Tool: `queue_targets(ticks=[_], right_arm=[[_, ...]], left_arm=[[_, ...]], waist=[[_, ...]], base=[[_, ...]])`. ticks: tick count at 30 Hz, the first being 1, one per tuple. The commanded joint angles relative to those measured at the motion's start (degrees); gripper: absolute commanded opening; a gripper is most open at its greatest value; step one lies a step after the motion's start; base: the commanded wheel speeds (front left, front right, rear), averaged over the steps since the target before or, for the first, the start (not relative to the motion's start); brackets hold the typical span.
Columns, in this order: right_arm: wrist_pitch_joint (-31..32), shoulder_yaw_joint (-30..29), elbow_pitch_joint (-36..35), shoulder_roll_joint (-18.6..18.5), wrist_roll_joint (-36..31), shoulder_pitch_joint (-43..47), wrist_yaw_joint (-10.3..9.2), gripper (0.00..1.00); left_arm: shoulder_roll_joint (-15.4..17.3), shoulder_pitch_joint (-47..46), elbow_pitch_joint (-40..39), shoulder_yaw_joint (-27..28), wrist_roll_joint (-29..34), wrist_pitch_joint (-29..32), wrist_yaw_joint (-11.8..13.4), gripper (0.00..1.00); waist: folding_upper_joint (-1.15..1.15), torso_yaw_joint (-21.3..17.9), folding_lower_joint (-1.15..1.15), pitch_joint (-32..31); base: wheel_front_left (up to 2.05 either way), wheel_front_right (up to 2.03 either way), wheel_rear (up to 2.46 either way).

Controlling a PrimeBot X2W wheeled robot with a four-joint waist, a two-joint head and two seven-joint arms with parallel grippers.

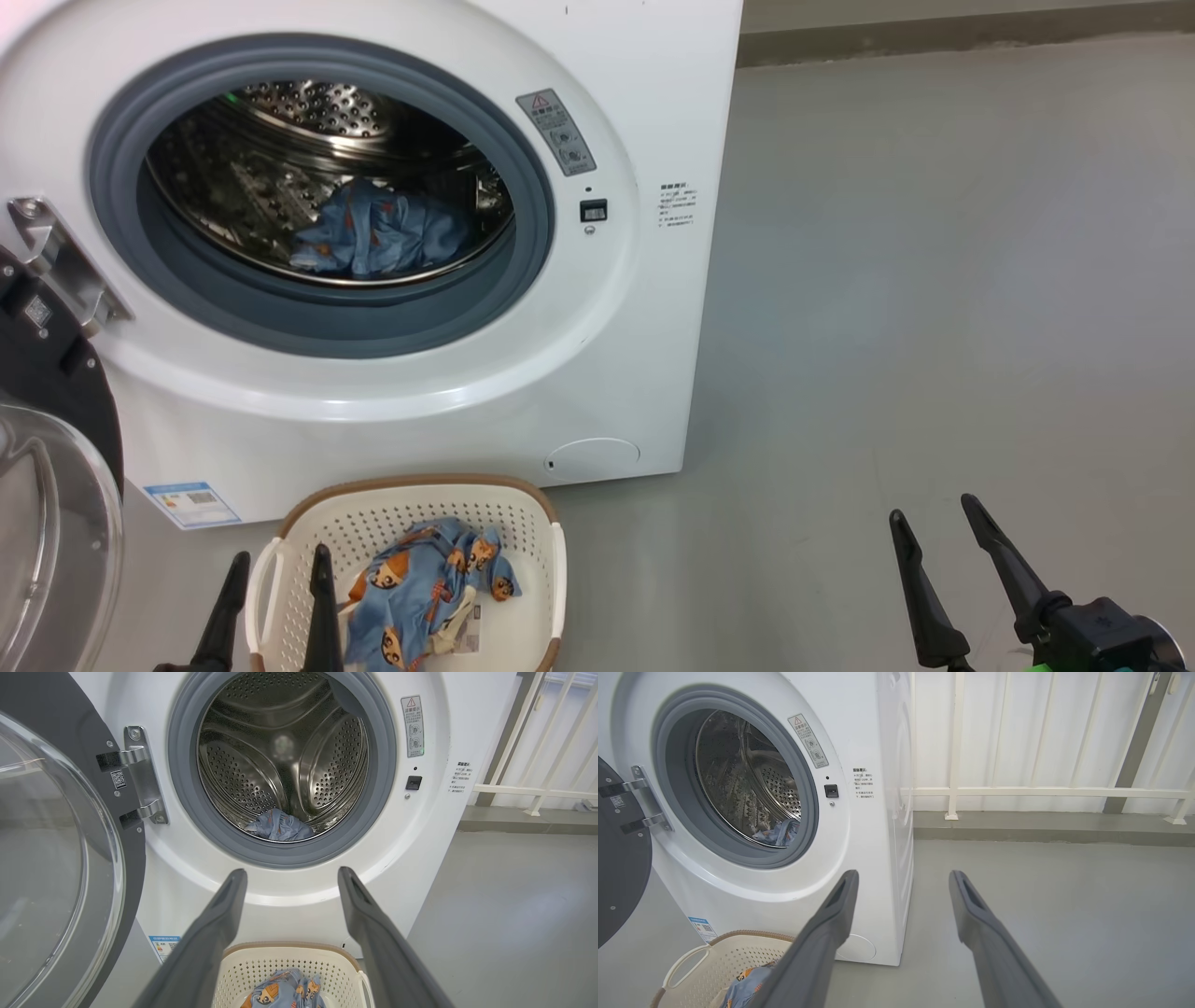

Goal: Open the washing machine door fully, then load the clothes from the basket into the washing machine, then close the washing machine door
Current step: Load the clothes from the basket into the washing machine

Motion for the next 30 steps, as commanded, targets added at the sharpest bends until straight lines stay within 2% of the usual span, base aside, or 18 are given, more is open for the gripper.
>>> queue_targets(ticks=[1, 30], right_arm=[[0.14, 1.41, -1.73, -0.24, -0.69, -0.54, 0.35, 1.0], [0.73, 1.39, -2.61, 0.08, -0.71, -0.47, 0.35, 1.0]], left_arm=[[1.23, -1.21, -0.84, 2.05, 0.19, -0.53, -0.2, 1.0], [1.29, -2.15, 1.01, 0.82, -0.17, 0.1, 0.18, 1.0]], waist=[[0.0, -0.19, 0.0, -0.38], [0.0, -0.19, 0.0, 0.16]], base=[[0.0, 0.0, 0.0], [0.0, 0.0, 0.0]])
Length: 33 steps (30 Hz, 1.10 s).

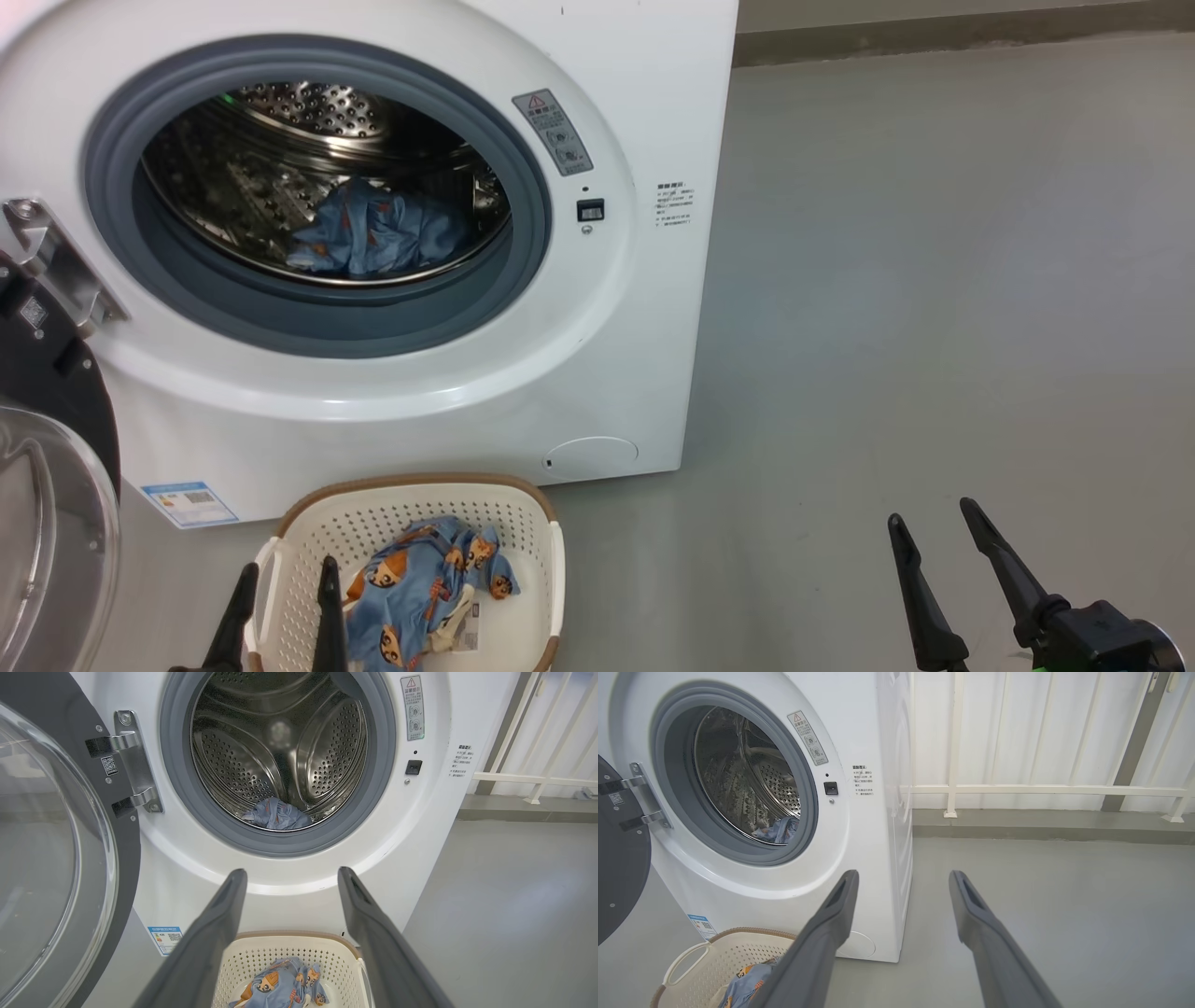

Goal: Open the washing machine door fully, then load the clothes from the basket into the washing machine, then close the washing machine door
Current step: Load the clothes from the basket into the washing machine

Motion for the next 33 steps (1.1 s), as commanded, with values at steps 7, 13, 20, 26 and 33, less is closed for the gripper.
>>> queue_targets(ticks=[7, 13, 20, 26, 33], right_arm=[[-0.16, 1.44, -2.11, -0.52, -0.11, -2.1, 0.35, 1.0], [-0.25, 1.31, -2.98, -1.19, 0.34, -3.63, 0.35, 1.0], [-0.42, 1.45, -3.82, -1.98, 0.62, -5.97, 0.35, 1.0], [-0.74, 2.14, -4.49, -2.9, 1.28, -9.33, 0.35, 1.0], [-1.23, 2.78, -5.05, -3.65, 1.79, -13.79, 0.35, 1.0]], left_arm=[[-0.01, -4.8, 3.31, 0.89, -1.2, 0.79, -0.85, 1.0], [-2.53, -9.41, 10.85, 0.02, -3.15, 0.79, -3.16, 1.0], [-5.14, -16.45, 22.59, -0.97, -4.87, 0.57, -7.02, 1.0], [-7.38, -25.42, 35.69, -1.81, -5.97, 0.89, -10.87, 1.0], [-8.57, -38.24, 50.03, -2.06, -7.34, 4.05, -14.8, 1.0]], waist=[[0.0, 0.43, 0.0, 2.7], [0.0, 0.35, 0.0, 7.05], [0.0, -0.07, 0.0, 12.91], [0.0, -1.03, 0.0, 19.97], [0.0, -2.61, 0.0, 29.28]], base=[[0.0, 0.0, 0.0], [0.0, 0.0, 0.0], [0.0, 0.0, 0.0], [0.0, 0.0, 0.0], [0.0, 0.0, 0.0]])
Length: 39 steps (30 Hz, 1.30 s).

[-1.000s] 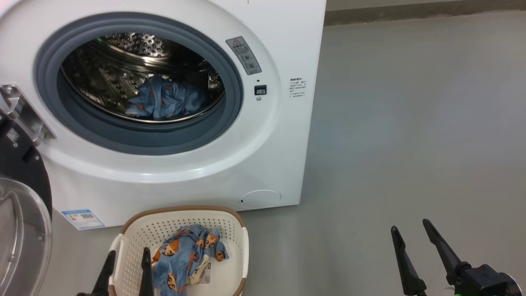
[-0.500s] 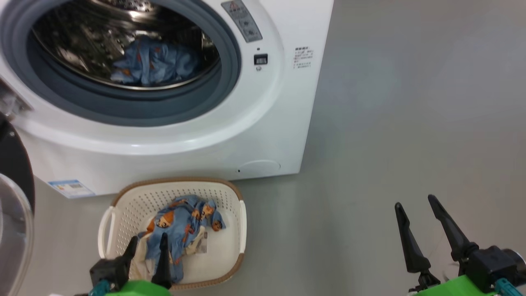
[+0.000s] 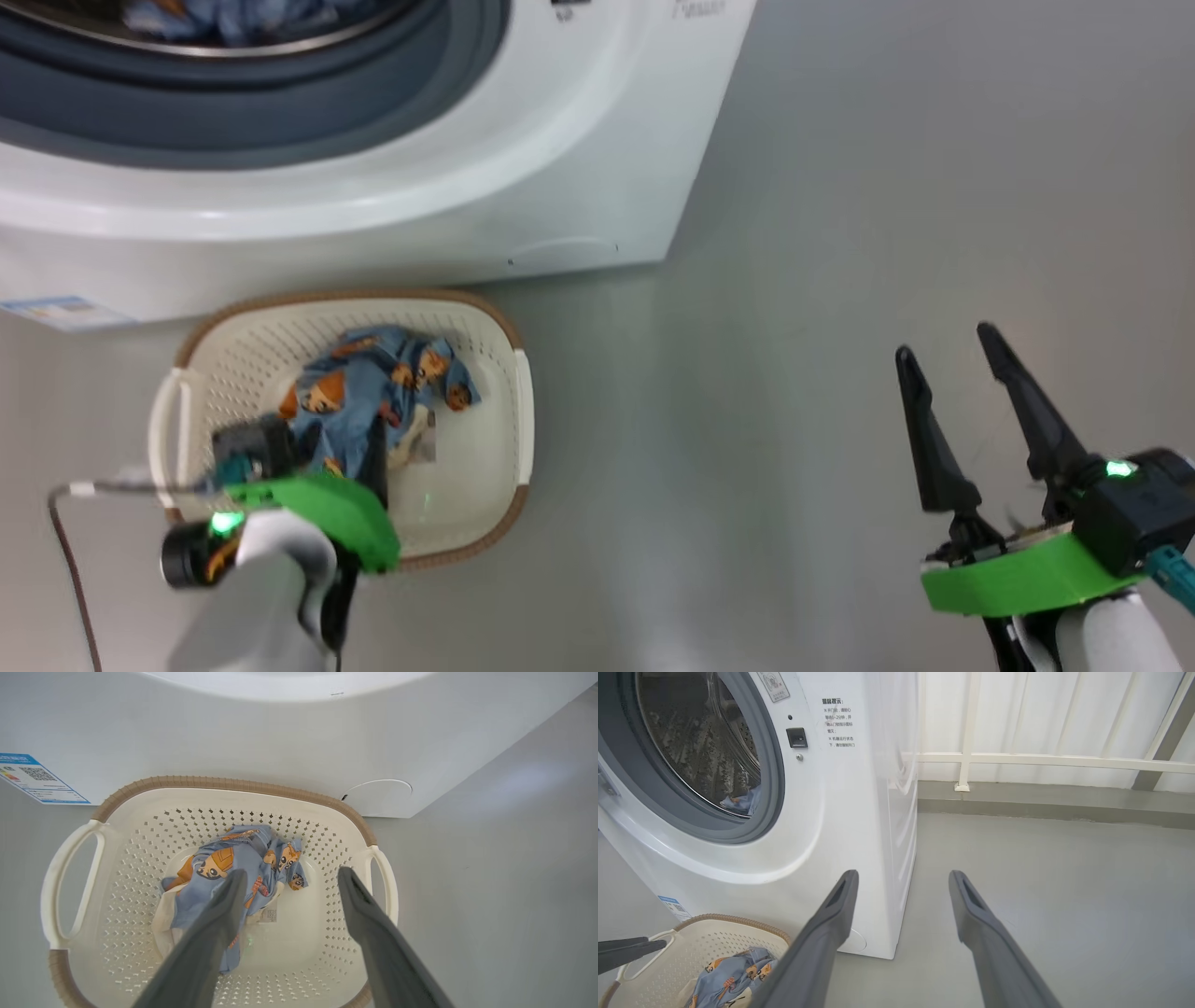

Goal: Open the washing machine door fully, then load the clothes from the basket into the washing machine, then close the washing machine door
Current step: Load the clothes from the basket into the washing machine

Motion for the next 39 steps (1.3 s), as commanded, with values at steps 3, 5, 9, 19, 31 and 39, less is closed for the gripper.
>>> queue_targets(ticks=[3, 5, 9, 19, 31, 39], right_arm=[[-0.67, 1.51, -1.9, -0.74, 0.93, -3.06, 0.35, 1.0], [-0.76, 2.09, -1.81, -0.92, 1.05, -4.64, 0.35, 1.0], [-0.86, 3.39, -1.96, -0.88, 1.59, -7.69, 0.35, 1.0], [-0.89, 5.4, -3.74, 0.08, 3.01, -12.21, 0.35, 1.0], [-0.89, 7.76, -3.77, 0.58, 4.33, -14.52, 0.35, 1.0], [-0.89, 7.72, -3.48, 0.74, 4.62, -14.86, 0.35, 1.0]], left_arm=[[0.92, -7.7, 5.46, 1.22, -0.47, 1.97, -1.44, 1.0], [1.12, -11.07, 8.54, 1.57, -0.9, 2.96, -1.88, 1.0], [2.07, -16.42, 13.54, 2.57, -2.04, 4.18, -2.81, 1.0], [5.99, -23.93, 21.08, 2.69, -1.77, 5.69, -0.92, 1.0], [11.28, -28.16, 22.94, 1.78, -0.91, 7.56, 0.88, 1.0], [12.03, -29.12, 23.29, 1.49, -1.21, 8.34, 1.26, 0.0]], waist=[[0.0, -2.4, -0.01, 11.36], [0.0, -3.17, -0.01, 13.89], [0.0, -4.96, -0.01, 18.04], [0.0, -8.51, -0.01, 26.02], [0.0, -12.39, -0.01, 32.76], [0.0, -12.63, -0.01, 33.72]], base=[[0.0, 0.0, 0.0], [0.0, 0.0, 0.0], [0.0, 0.0, 0.0], [0.0, 0.0, 0.0], [0.0, 0.0, 0.0], [0.0, 0.0, 0.0]])
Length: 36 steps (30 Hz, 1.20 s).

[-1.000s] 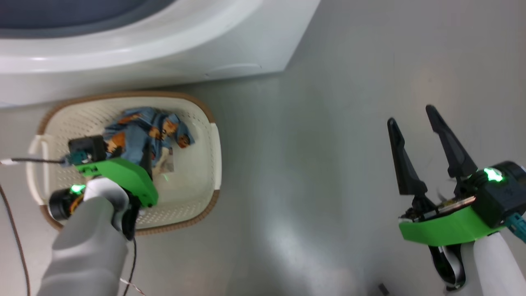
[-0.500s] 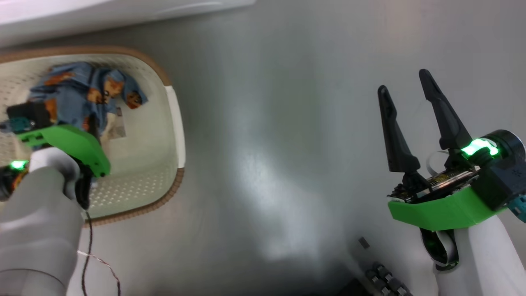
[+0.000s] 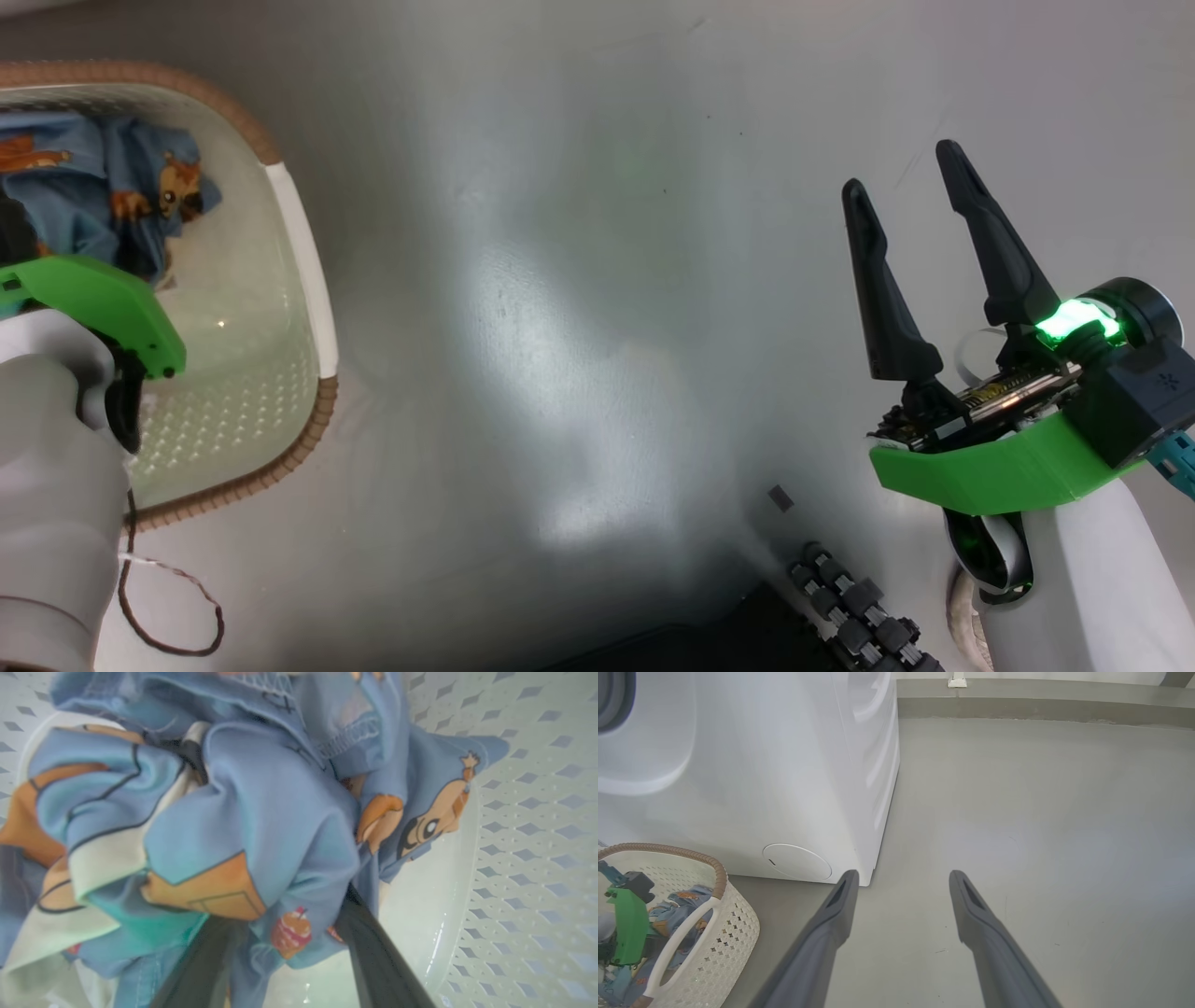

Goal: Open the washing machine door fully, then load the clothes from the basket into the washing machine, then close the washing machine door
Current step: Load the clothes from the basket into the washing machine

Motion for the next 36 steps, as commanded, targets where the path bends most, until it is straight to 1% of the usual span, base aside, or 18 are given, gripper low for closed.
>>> queue_targets(ticks=[1, 5, 12, 22, 26, 31, 36], right_arm=[[-0.67, 1.49, -1.03, 0.21, 0.92, 1.17, 0.35, 1.0], [-0.67, 1.58, -0.98, 0.13, 1.0, 1.08, 0.35, 1.0], [-0.68, 1.12, -0.3, 0.25, 2.41, 0.94, 0.35, 1.0], [-0.68, -0.44, 0.46, 0.0, 2.88, 1.6, 0.35, 1.0], [-0.68, -1.23, 0.63, -0.3, 2.77, 2.17, 0.35, 1.0], [-0.68, -2.14, 0.78, -0.68, 2.43, 3.13, 0.35, 1.0], [-0.68, -3.54, 0.8, -1.04, 1.95, 4.7, 0.35, 1.0]], left_arm=[[2.4, 0.98, 0.31, 0.8, 0.1, 0.3, 0.33, 0.0], [2.36, 0.92, 0.41, 0.58, -0.01, 0.39, 0.66, 0.0], [2.13, 2.27, 0.51, 1.95, -1.94, -1.73, 0.58, 0.0], [0.68, 6.03, 0.49, 2.41, -2.97, -9.64, -0.08, 0.0], [0.07, 7.51, -0.37, 1.78, -2.13, -12.02, 0.53, 0.0], [-0.42, 9.58, -2.72, 1.47, -1.1, -12.87, 1.62, 0.0], [-0.52, 13.82, -11.37, 2.38, 1.38, -12.97, 3.88, 0.0]], waist=[[0.0, -0.23, 0.0, 0.3], [0.0, -0.1, 0.0, 0.22], [0.0, 0.43, 0.0, -0.43], [0.0, 3.17, 0.0, -3.74], [0.0, 4.59, 0.0, -5.77], [0.0, 5.84, 0.0, -8.17], [0.0, 7.29, 0.0, -11.48]], base=[[0.0, 0.0, 0.0], [0.0, 0.0, 0.0], [0.0, 0.0, 0.0], [0.0, 0.0, 0.0], [0.0, 0.0, 0.0], [0.0, 0.0, 0.0], [0.0, 0.0, 0.0]])
